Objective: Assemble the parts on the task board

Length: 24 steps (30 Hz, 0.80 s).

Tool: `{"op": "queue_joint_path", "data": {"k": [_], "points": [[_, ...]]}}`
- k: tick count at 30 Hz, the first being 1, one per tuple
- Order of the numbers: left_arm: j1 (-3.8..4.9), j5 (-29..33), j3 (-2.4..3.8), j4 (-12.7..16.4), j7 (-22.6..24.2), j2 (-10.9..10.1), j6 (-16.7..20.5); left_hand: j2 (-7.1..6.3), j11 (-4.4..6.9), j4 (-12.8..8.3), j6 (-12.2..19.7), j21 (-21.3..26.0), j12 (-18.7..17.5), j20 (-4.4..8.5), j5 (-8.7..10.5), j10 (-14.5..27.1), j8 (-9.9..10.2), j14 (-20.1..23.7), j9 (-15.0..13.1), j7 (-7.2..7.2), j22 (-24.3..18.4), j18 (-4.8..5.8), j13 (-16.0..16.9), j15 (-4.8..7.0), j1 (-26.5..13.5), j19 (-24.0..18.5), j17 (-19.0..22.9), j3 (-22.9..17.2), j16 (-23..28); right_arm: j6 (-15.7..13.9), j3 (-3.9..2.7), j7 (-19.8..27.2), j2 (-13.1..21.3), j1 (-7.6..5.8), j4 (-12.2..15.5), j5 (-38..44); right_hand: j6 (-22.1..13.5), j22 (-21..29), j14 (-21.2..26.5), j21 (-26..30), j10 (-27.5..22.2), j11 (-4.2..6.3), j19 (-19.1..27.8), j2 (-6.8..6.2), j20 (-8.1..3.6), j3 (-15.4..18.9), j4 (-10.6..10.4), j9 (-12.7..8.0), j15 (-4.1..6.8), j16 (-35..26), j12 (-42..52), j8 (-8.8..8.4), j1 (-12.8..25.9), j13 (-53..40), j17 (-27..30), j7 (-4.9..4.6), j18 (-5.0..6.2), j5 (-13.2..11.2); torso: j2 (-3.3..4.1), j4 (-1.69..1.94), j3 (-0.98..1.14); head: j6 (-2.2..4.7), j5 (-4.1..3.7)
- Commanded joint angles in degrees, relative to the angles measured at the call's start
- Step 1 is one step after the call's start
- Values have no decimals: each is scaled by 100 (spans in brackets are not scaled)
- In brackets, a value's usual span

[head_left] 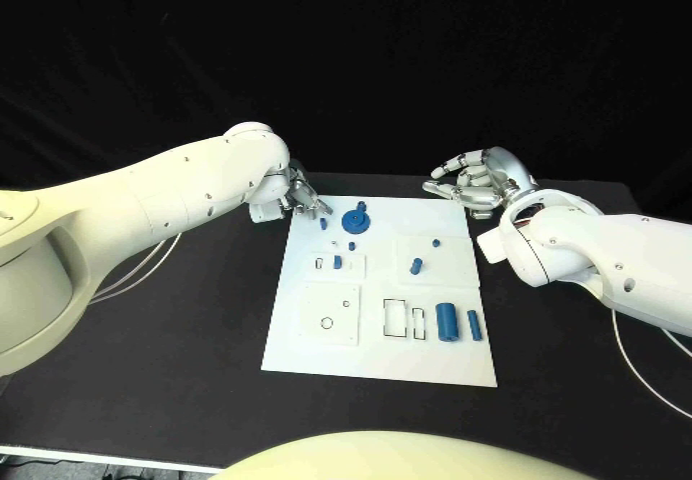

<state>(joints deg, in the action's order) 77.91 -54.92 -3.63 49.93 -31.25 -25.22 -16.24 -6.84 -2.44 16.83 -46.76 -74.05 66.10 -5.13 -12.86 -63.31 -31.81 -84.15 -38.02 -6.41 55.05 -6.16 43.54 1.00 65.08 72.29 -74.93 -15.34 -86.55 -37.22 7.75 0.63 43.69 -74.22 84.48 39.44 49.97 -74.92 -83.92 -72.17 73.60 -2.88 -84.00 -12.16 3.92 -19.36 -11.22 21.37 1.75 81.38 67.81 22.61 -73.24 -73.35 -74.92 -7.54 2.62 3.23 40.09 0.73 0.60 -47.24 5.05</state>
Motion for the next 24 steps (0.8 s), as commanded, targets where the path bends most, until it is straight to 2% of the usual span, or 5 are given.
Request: {"op": "queue_joint_path", "data": {"k": [1, 7, 19, 24], "points": [[-2, 21, -3, 10, 75, 9, -246, 32, 29, -20, -66, -31, 33, 14, -28, -27, -42, -311, 8, 2, 19, -38, 13, 36, 41, 28, -748, 2, -37, 69, -1, 61, -7, 2, 4, 31, -50, -380, -285, 33, -29, -4, -36, 11, 45, 20, -2, -5, -29, -28, -22, -1, 42, 8, -270, -8, 116, 15, -2, 3, 5, -6, 0], [-3, 88, -10, 38, 93, 8, -258, 50, 42, -24, -96, -35, 34, 24, -32, -36, -48, -316, 17, 16, 25, -37, 17, 46, 102, 28, -760, -18, -43, 76, -1, 53, -18, 1, -4, 32, -50, -380, -285, 33, -29, -4, -36, 11, 45, 20, -2, -5, -29, -28, -22, -1, 42, 8, -270, -8, 116, 15, 0, 3, 1, -7, 2], [-3, 114, -16, 55, 138, 15, -221, 72, 53, -27, -121, -49, 38, 32, -32, -51, -50, -322, 25, 28, 52, -32, 27, 57, 166, 40, -776, -46, -50, 90, -1, 43, -41, 1, -20, 34, -54, -379, -288, 35, -25, -3, -40, 19, 43, 28, -3, -8, -27, -28, -16, 2, 19, 8, -274, -8, 115, 15, 3, 2, 6, -10, 11], [-7, 116, -21, 42, 145, 26, -223, 87, 62, -31, -134, -58, 42, 40, -31, -64, -47, -324, 34, 37, 69, -30, 36, 65, 230, 47, -781, -73, -53, 91, -1, 42, -44, 1, -18, 35, -53, -377, -288, 38, -19, -3, -40, 23, 43, 30, -4, -8, -27, -29, -8, 4, 14, 3, -275, -7, 116, 15, 8, -2, 7, -4, -9]]}}
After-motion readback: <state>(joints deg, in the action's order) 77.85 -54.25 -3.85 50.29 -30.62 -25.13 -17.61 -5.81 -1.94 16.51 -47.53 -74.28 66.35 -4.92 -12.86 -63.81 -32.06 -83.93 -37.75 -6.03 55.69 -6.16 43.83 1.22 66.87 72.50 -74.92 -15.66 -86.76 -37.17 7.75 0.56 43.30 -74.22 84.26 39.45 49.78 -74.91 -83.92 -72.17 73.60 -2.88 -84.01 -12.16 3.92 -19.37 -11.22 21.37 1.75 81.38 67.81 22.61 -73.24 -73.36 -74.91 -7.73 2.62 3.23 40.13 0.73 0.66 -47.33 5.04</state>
